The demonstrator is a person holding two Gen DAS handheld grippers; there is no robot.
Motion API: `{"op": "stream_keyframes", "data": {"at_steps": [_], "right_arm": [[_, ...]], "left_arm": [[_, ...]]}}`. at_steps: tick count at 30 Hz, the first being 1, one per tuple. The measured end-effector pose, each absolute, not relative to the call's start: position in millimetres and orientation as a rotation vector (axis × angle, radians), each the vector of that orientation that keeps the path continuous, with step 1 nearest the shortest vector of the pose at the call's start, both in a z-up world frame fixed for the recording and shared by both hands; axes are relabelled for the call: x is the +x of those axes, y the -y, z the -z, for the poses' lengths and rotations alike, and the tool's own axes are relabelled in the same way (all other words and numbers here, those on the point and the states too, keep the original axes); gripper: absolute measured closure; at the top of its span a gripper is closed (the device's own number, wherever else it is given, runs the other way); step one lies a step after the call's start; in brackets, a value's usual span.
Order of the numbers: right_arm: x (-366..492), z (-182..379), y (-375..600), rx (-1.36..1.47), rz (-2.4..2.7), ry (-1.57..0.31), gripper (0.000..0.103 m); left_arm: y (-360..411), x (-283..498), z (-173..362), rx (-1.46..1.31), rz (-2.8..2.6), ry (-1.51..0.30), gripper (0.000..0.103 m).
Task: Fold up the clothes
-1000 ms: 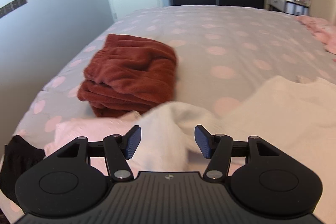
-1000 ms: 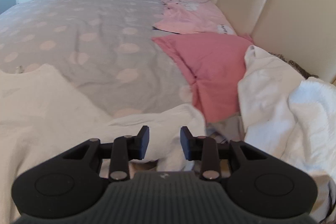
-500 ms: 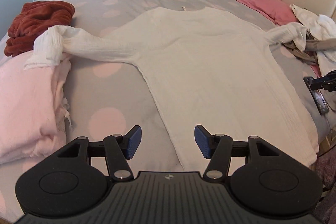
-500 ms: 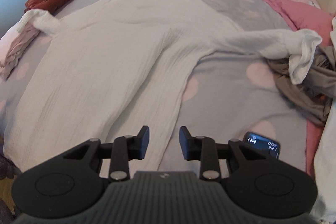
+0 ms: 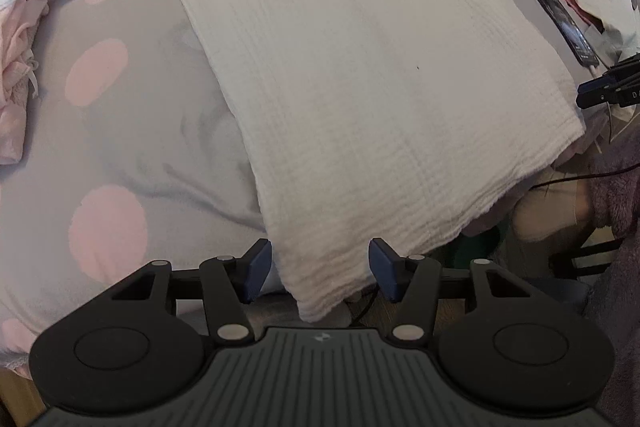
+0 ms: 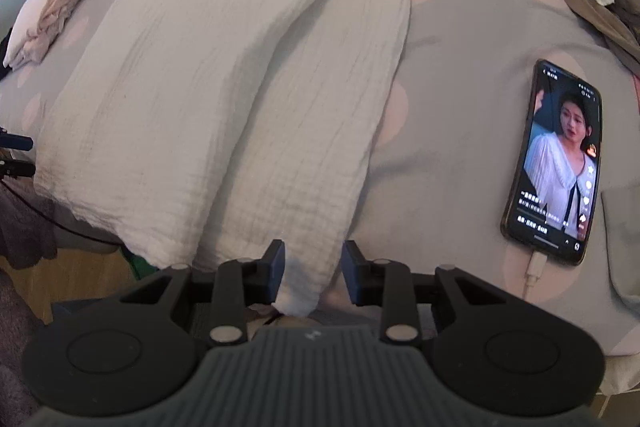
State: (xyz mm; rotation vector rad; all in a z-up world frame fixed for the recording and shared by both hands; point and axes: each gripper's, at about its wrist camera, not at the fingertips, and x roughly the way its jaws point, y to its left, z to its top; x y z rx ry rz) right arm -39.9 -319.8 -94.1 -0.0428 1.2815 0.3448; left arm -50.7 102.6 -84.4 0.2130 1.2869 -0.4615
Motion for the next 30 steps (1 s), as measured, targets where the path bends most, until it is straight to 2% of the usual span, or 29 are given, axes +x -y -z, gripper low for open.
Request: {"op": "stream_keyframes", "data": {"at_steps": [11, 14, 15, 16, 21, 30], "right_arm": [[-31, 114, 315, -0.026, -0.321, -1.362, 0.071], [-31, 115, 310, -0.055, -0.326, -1.358, 0.082], [-31, 113, 310, -0.059, -0.326, -1.356, 0.089], [-31, 112, 312, -0.055, -0.327, -1.356, 0.095], [-27, 94, 324, -0.03, -0.311, -1.366, 0.098], [-13, 26, 362, -0.098, -0.249, -1.355, 0.098]], "left_arm": [[-103, -41, 109, 0.199, 0.427, -1.364, 0.057], [-105, -41, 106, 0.216, 0.406, -1.348, 0.074], [-107, -42, 104, 0.213, 0.407, -1.343, 0.083], [-108, -42, 101, 0.201, 0.415, -1.339, 0.098], [-120, -43, 84, 0.141, 0.43, -1.332, 0.1], [-138, -38, 36, 0.078, 0.436, -1.339, 0.1]]}}
